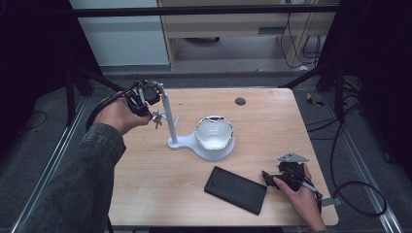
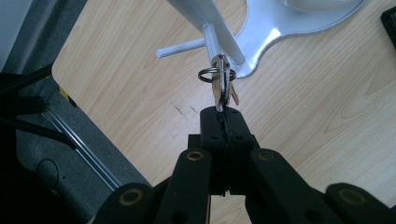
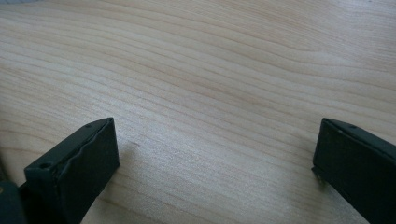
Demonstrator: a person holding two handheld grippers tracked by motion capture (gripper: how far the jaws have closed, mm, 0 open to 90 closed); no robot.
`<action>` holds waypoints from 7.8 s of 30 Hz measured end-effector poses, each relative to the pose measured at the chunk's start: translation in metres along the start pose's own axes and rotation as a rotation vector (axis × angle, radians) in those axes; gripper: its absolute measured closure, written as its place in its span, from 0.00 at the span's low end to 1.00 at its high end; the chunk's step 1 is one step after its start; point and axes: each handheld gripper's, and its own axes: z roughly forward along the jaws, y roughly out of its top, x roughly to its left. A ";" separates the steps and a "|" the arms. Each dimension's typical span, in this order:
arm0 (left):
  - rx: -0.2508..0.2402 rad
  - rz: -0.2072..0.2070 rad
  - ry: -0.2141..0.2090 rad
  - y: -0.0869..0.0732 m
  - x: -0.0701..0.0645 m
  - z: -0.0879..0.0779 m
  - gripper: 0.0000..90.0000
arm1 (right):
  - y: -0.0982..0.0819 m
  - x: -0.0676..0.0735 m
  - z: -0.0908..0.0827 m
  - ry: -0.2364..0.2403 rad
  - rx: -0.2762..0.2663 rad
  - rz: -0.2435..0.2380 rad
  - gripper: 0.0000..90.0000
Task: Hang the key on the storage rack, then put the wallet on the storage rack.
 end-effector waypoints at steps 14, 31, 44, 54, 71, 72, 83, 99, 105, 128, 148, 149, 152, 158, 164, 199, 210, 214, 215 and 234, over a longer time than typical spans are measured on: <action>-0.003 -0.009 0.016 0.001 0.002 0.000 0.99 | 0.000 0.000 0.000 0.002 0.002 -0.008 0.00; -0.099 -0.030 0.050 -0.001 0.001 -0.005 0.90 | 0.000 0.001 -0.001 0.012 0.002 -0.012 0.00; -0.318 -0.061 -0.004 -0.047 -0.029 -0.007 0.90 | 0.000 0.001 -0.001 0.013 0.004 -0.013 0.00; -0.463 -0.012 -0.144 -0.073 -0.093 0.040 1.00 | 0.002 0.003 -0.010 0.022 -0.039 -0.049 0.06; -0.469 0.021 -0.276 -0.050 -0.149 0.144 1.00 | -0.002 0.012 -0.028 0.047 -0.083 -0.100 0.05; -0.461 0.022 -0.272 -0.051 -0.151 0.146 1.00 | -0.001 0.013 -0.028 0.053 -0.084 -0.109 0.05; -0.426 0.025 -0.319 -0.056 -0.166 0.161 1.00 | 0.000 0.017 -0.032 0.067 -0.091 -0.110 0.10; -0.386 0.092 -0.345 -0.051 -0.182 0.167 1.00 | 0.001 0.019 -0.029 0.077 -0.083 -0.130 0.11; -0.376 0.109 -0.351 -0.049 -0.187 0.169 1.00 | 0.001 0.019 -0.030 0.080 -0.084 -0.131 0.11; -0.371 0.133 -0.364 -0.047 -0.193 0.172 1.00 | 0.001 0.019 -0.030 0.084 -0.079 -0.130 0.11; -0.398 0.097 -0.386 -0.049 -0.189 0.174 1.00 | 0.005 0.042 -0.042 0.137 -0.113 -0.184 0.11; -0.400 0.097 -0.383 -0.049 -0.189 0.174 1.00 | 0.006 0.047 -0.043 0.148 -0.115 -0.194 0.10; -0.421 0.083 -0.393 -0.050 -0.187 0.172 1.00 | 0.007 0.058 -0.045 0.172 -0.119 -0.215 0.10; -0.438 0.066 -0.399 -0.049 -0.185 0.171 1.00 | 0.007 0.084 -0.047 0.229 -0.105 -0.271 0.09; -0.469 0.033 -0.406 -0.049 -0.183 0.169 1.00 | 0.006 0.106 -0.048 0.275 -0.090 -0.317 0.08; -0.511 0.016 -0.437 -0.029 -0.189 0.166 1.00 | 0.004 0.119 -0.037 0.181 -0.024 -0.359 0.17; -0.506 0.009 -0.437 -0.018 -0.181 0.162 1.00 | 0.016 0.124 -0.032 0.194 0.044 -0.382 0.12; -0.478 0.013 -0.446 -0.014 -0.178 0.162 1.00 | 0.022 0.125 -0.031 0.208 0.099 -0.418 0.13; -0.475 0.013 -0.445 -0.014 -0.178 0.162 1.00 | 0.024 0.126 -0.030 0.210 0.121 -0.428 0.13; -0.496 -0.017 -0.460 -0.005 -0.168 0.146 0.99 | 0.041 0.125 -0.020 0.156 0.196 -0.492 0.43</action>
